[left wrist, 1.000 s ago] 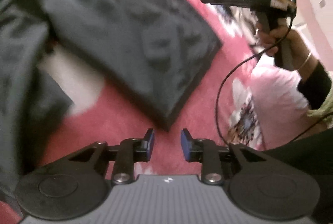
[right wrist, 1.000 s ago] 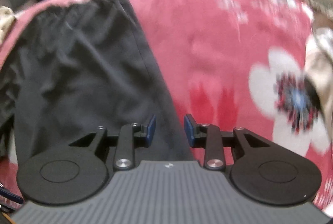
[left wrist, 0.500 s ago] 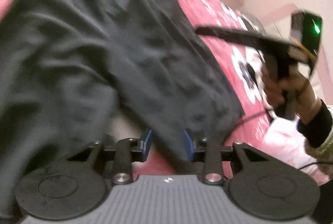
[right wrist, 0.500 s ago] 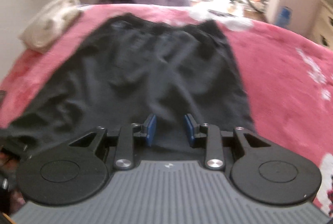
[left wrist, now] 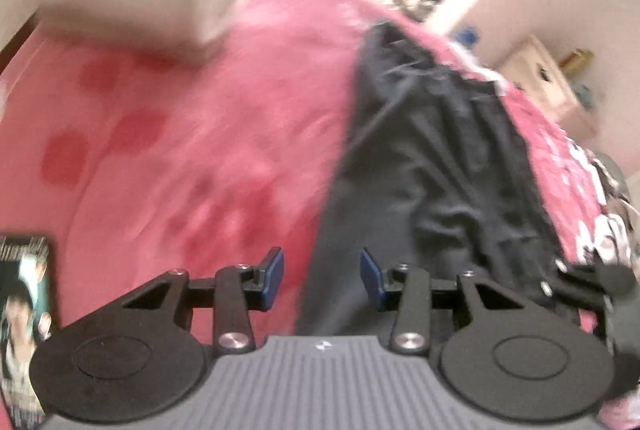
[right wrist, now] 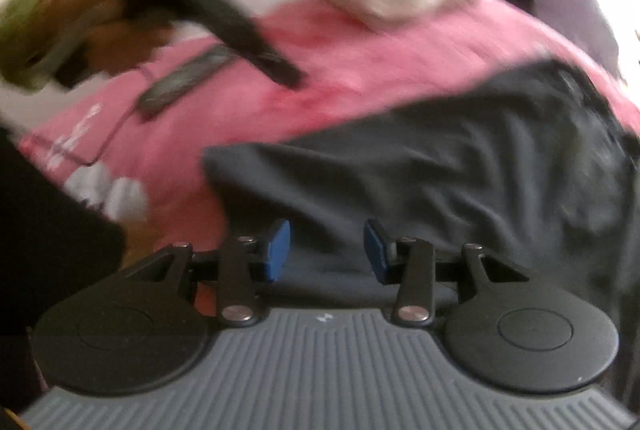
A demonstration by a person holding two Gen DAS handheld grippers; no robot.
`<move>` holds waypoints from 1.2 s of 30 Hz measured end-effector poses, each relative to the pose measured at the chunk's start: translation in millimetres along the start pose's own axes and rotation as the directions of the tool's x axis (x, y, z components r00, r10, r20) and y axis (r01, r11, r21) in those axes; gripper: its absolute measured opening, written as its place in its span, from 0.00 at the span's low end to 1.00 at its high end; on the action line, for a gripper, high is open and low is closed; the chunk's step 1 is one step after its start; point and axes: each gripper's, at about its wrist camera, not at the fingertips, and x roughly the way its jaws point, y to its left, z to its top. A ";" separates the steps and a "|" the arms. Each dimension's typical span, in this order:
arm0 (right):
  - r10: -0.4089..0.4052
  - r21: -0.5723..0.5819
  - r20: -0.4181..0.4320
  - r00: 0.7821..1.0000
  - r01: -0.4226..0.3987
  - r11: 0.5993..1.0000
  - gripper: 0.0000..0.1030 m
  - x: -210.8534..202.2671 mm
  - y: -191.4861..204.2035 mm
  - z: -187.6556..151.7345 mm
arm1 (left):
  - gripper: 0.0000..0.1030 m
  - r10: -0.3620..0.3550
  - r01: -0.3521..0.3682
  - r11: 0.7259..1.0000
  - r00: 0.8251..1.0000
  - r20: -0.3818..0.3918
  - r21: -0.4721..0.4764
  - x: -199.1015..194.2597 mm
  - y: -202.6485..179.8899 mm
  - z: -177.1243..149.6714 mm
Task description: Fold clothes
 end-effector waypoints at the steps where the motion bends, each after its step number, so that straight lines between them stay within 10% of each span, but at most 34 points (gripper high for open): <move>1: -0.003 -0.047 0.019 1.000 0.003 0.999 0.42 5.0 15.7 1.8 | 0.41 0.006 -0.007 1.000 1.000 -0.020 -0.018 3.2 6.3 -4.0; 8: -0.046 -0.209 -0.032 0.998 0.038 0.977 0.43 57.5 70.7 15.7 | 0.40 -0.016 0.010 0.994 0.998 -0.054 -0.112 24.0 31.9 -26.0; 12: -0.046 -0.126 -0.052 0.998 0.039 0.991 0.41 57.6 55.5 13.7 | 0.40 -0.025 0.020 0.992 0.999 -0.035 -0.121 22.0 35.0 -26.2; 16: -0.043 -0.038 -0.071 0.997 0.041 0.998 0.06 56.6 39.4 11.5 | 0.40 -0.038 0.036 0.997 0.999 -0.027 -0.074 15.8 30.4 -29.1; 27: -0.021 0.380 -0.086 0.996 0.052 0.923 0.00 36.0 -51.2 -3.7 | 0.43 -0.084 0.085 0.993 0.996 -0.014 0.083 -3.4 12.2 -41.8; 31: 0.062 0.291 -0.041 0.997 -0.048 0.956 0.05 27.9 -22.8 -2.3 | 0.44 -0.052 0.053 0.998 0.998 -0.029 0.043 3.1 15.8 -45.9; 36: 0.099 0.023 -0.115 0.988 -0.097 0.995 0.65 43.2 44.2 -8.5 | 0.44 -0.052 0.050 0.998 0.997 -0.050 -0.047 16.5 24.4 -43.6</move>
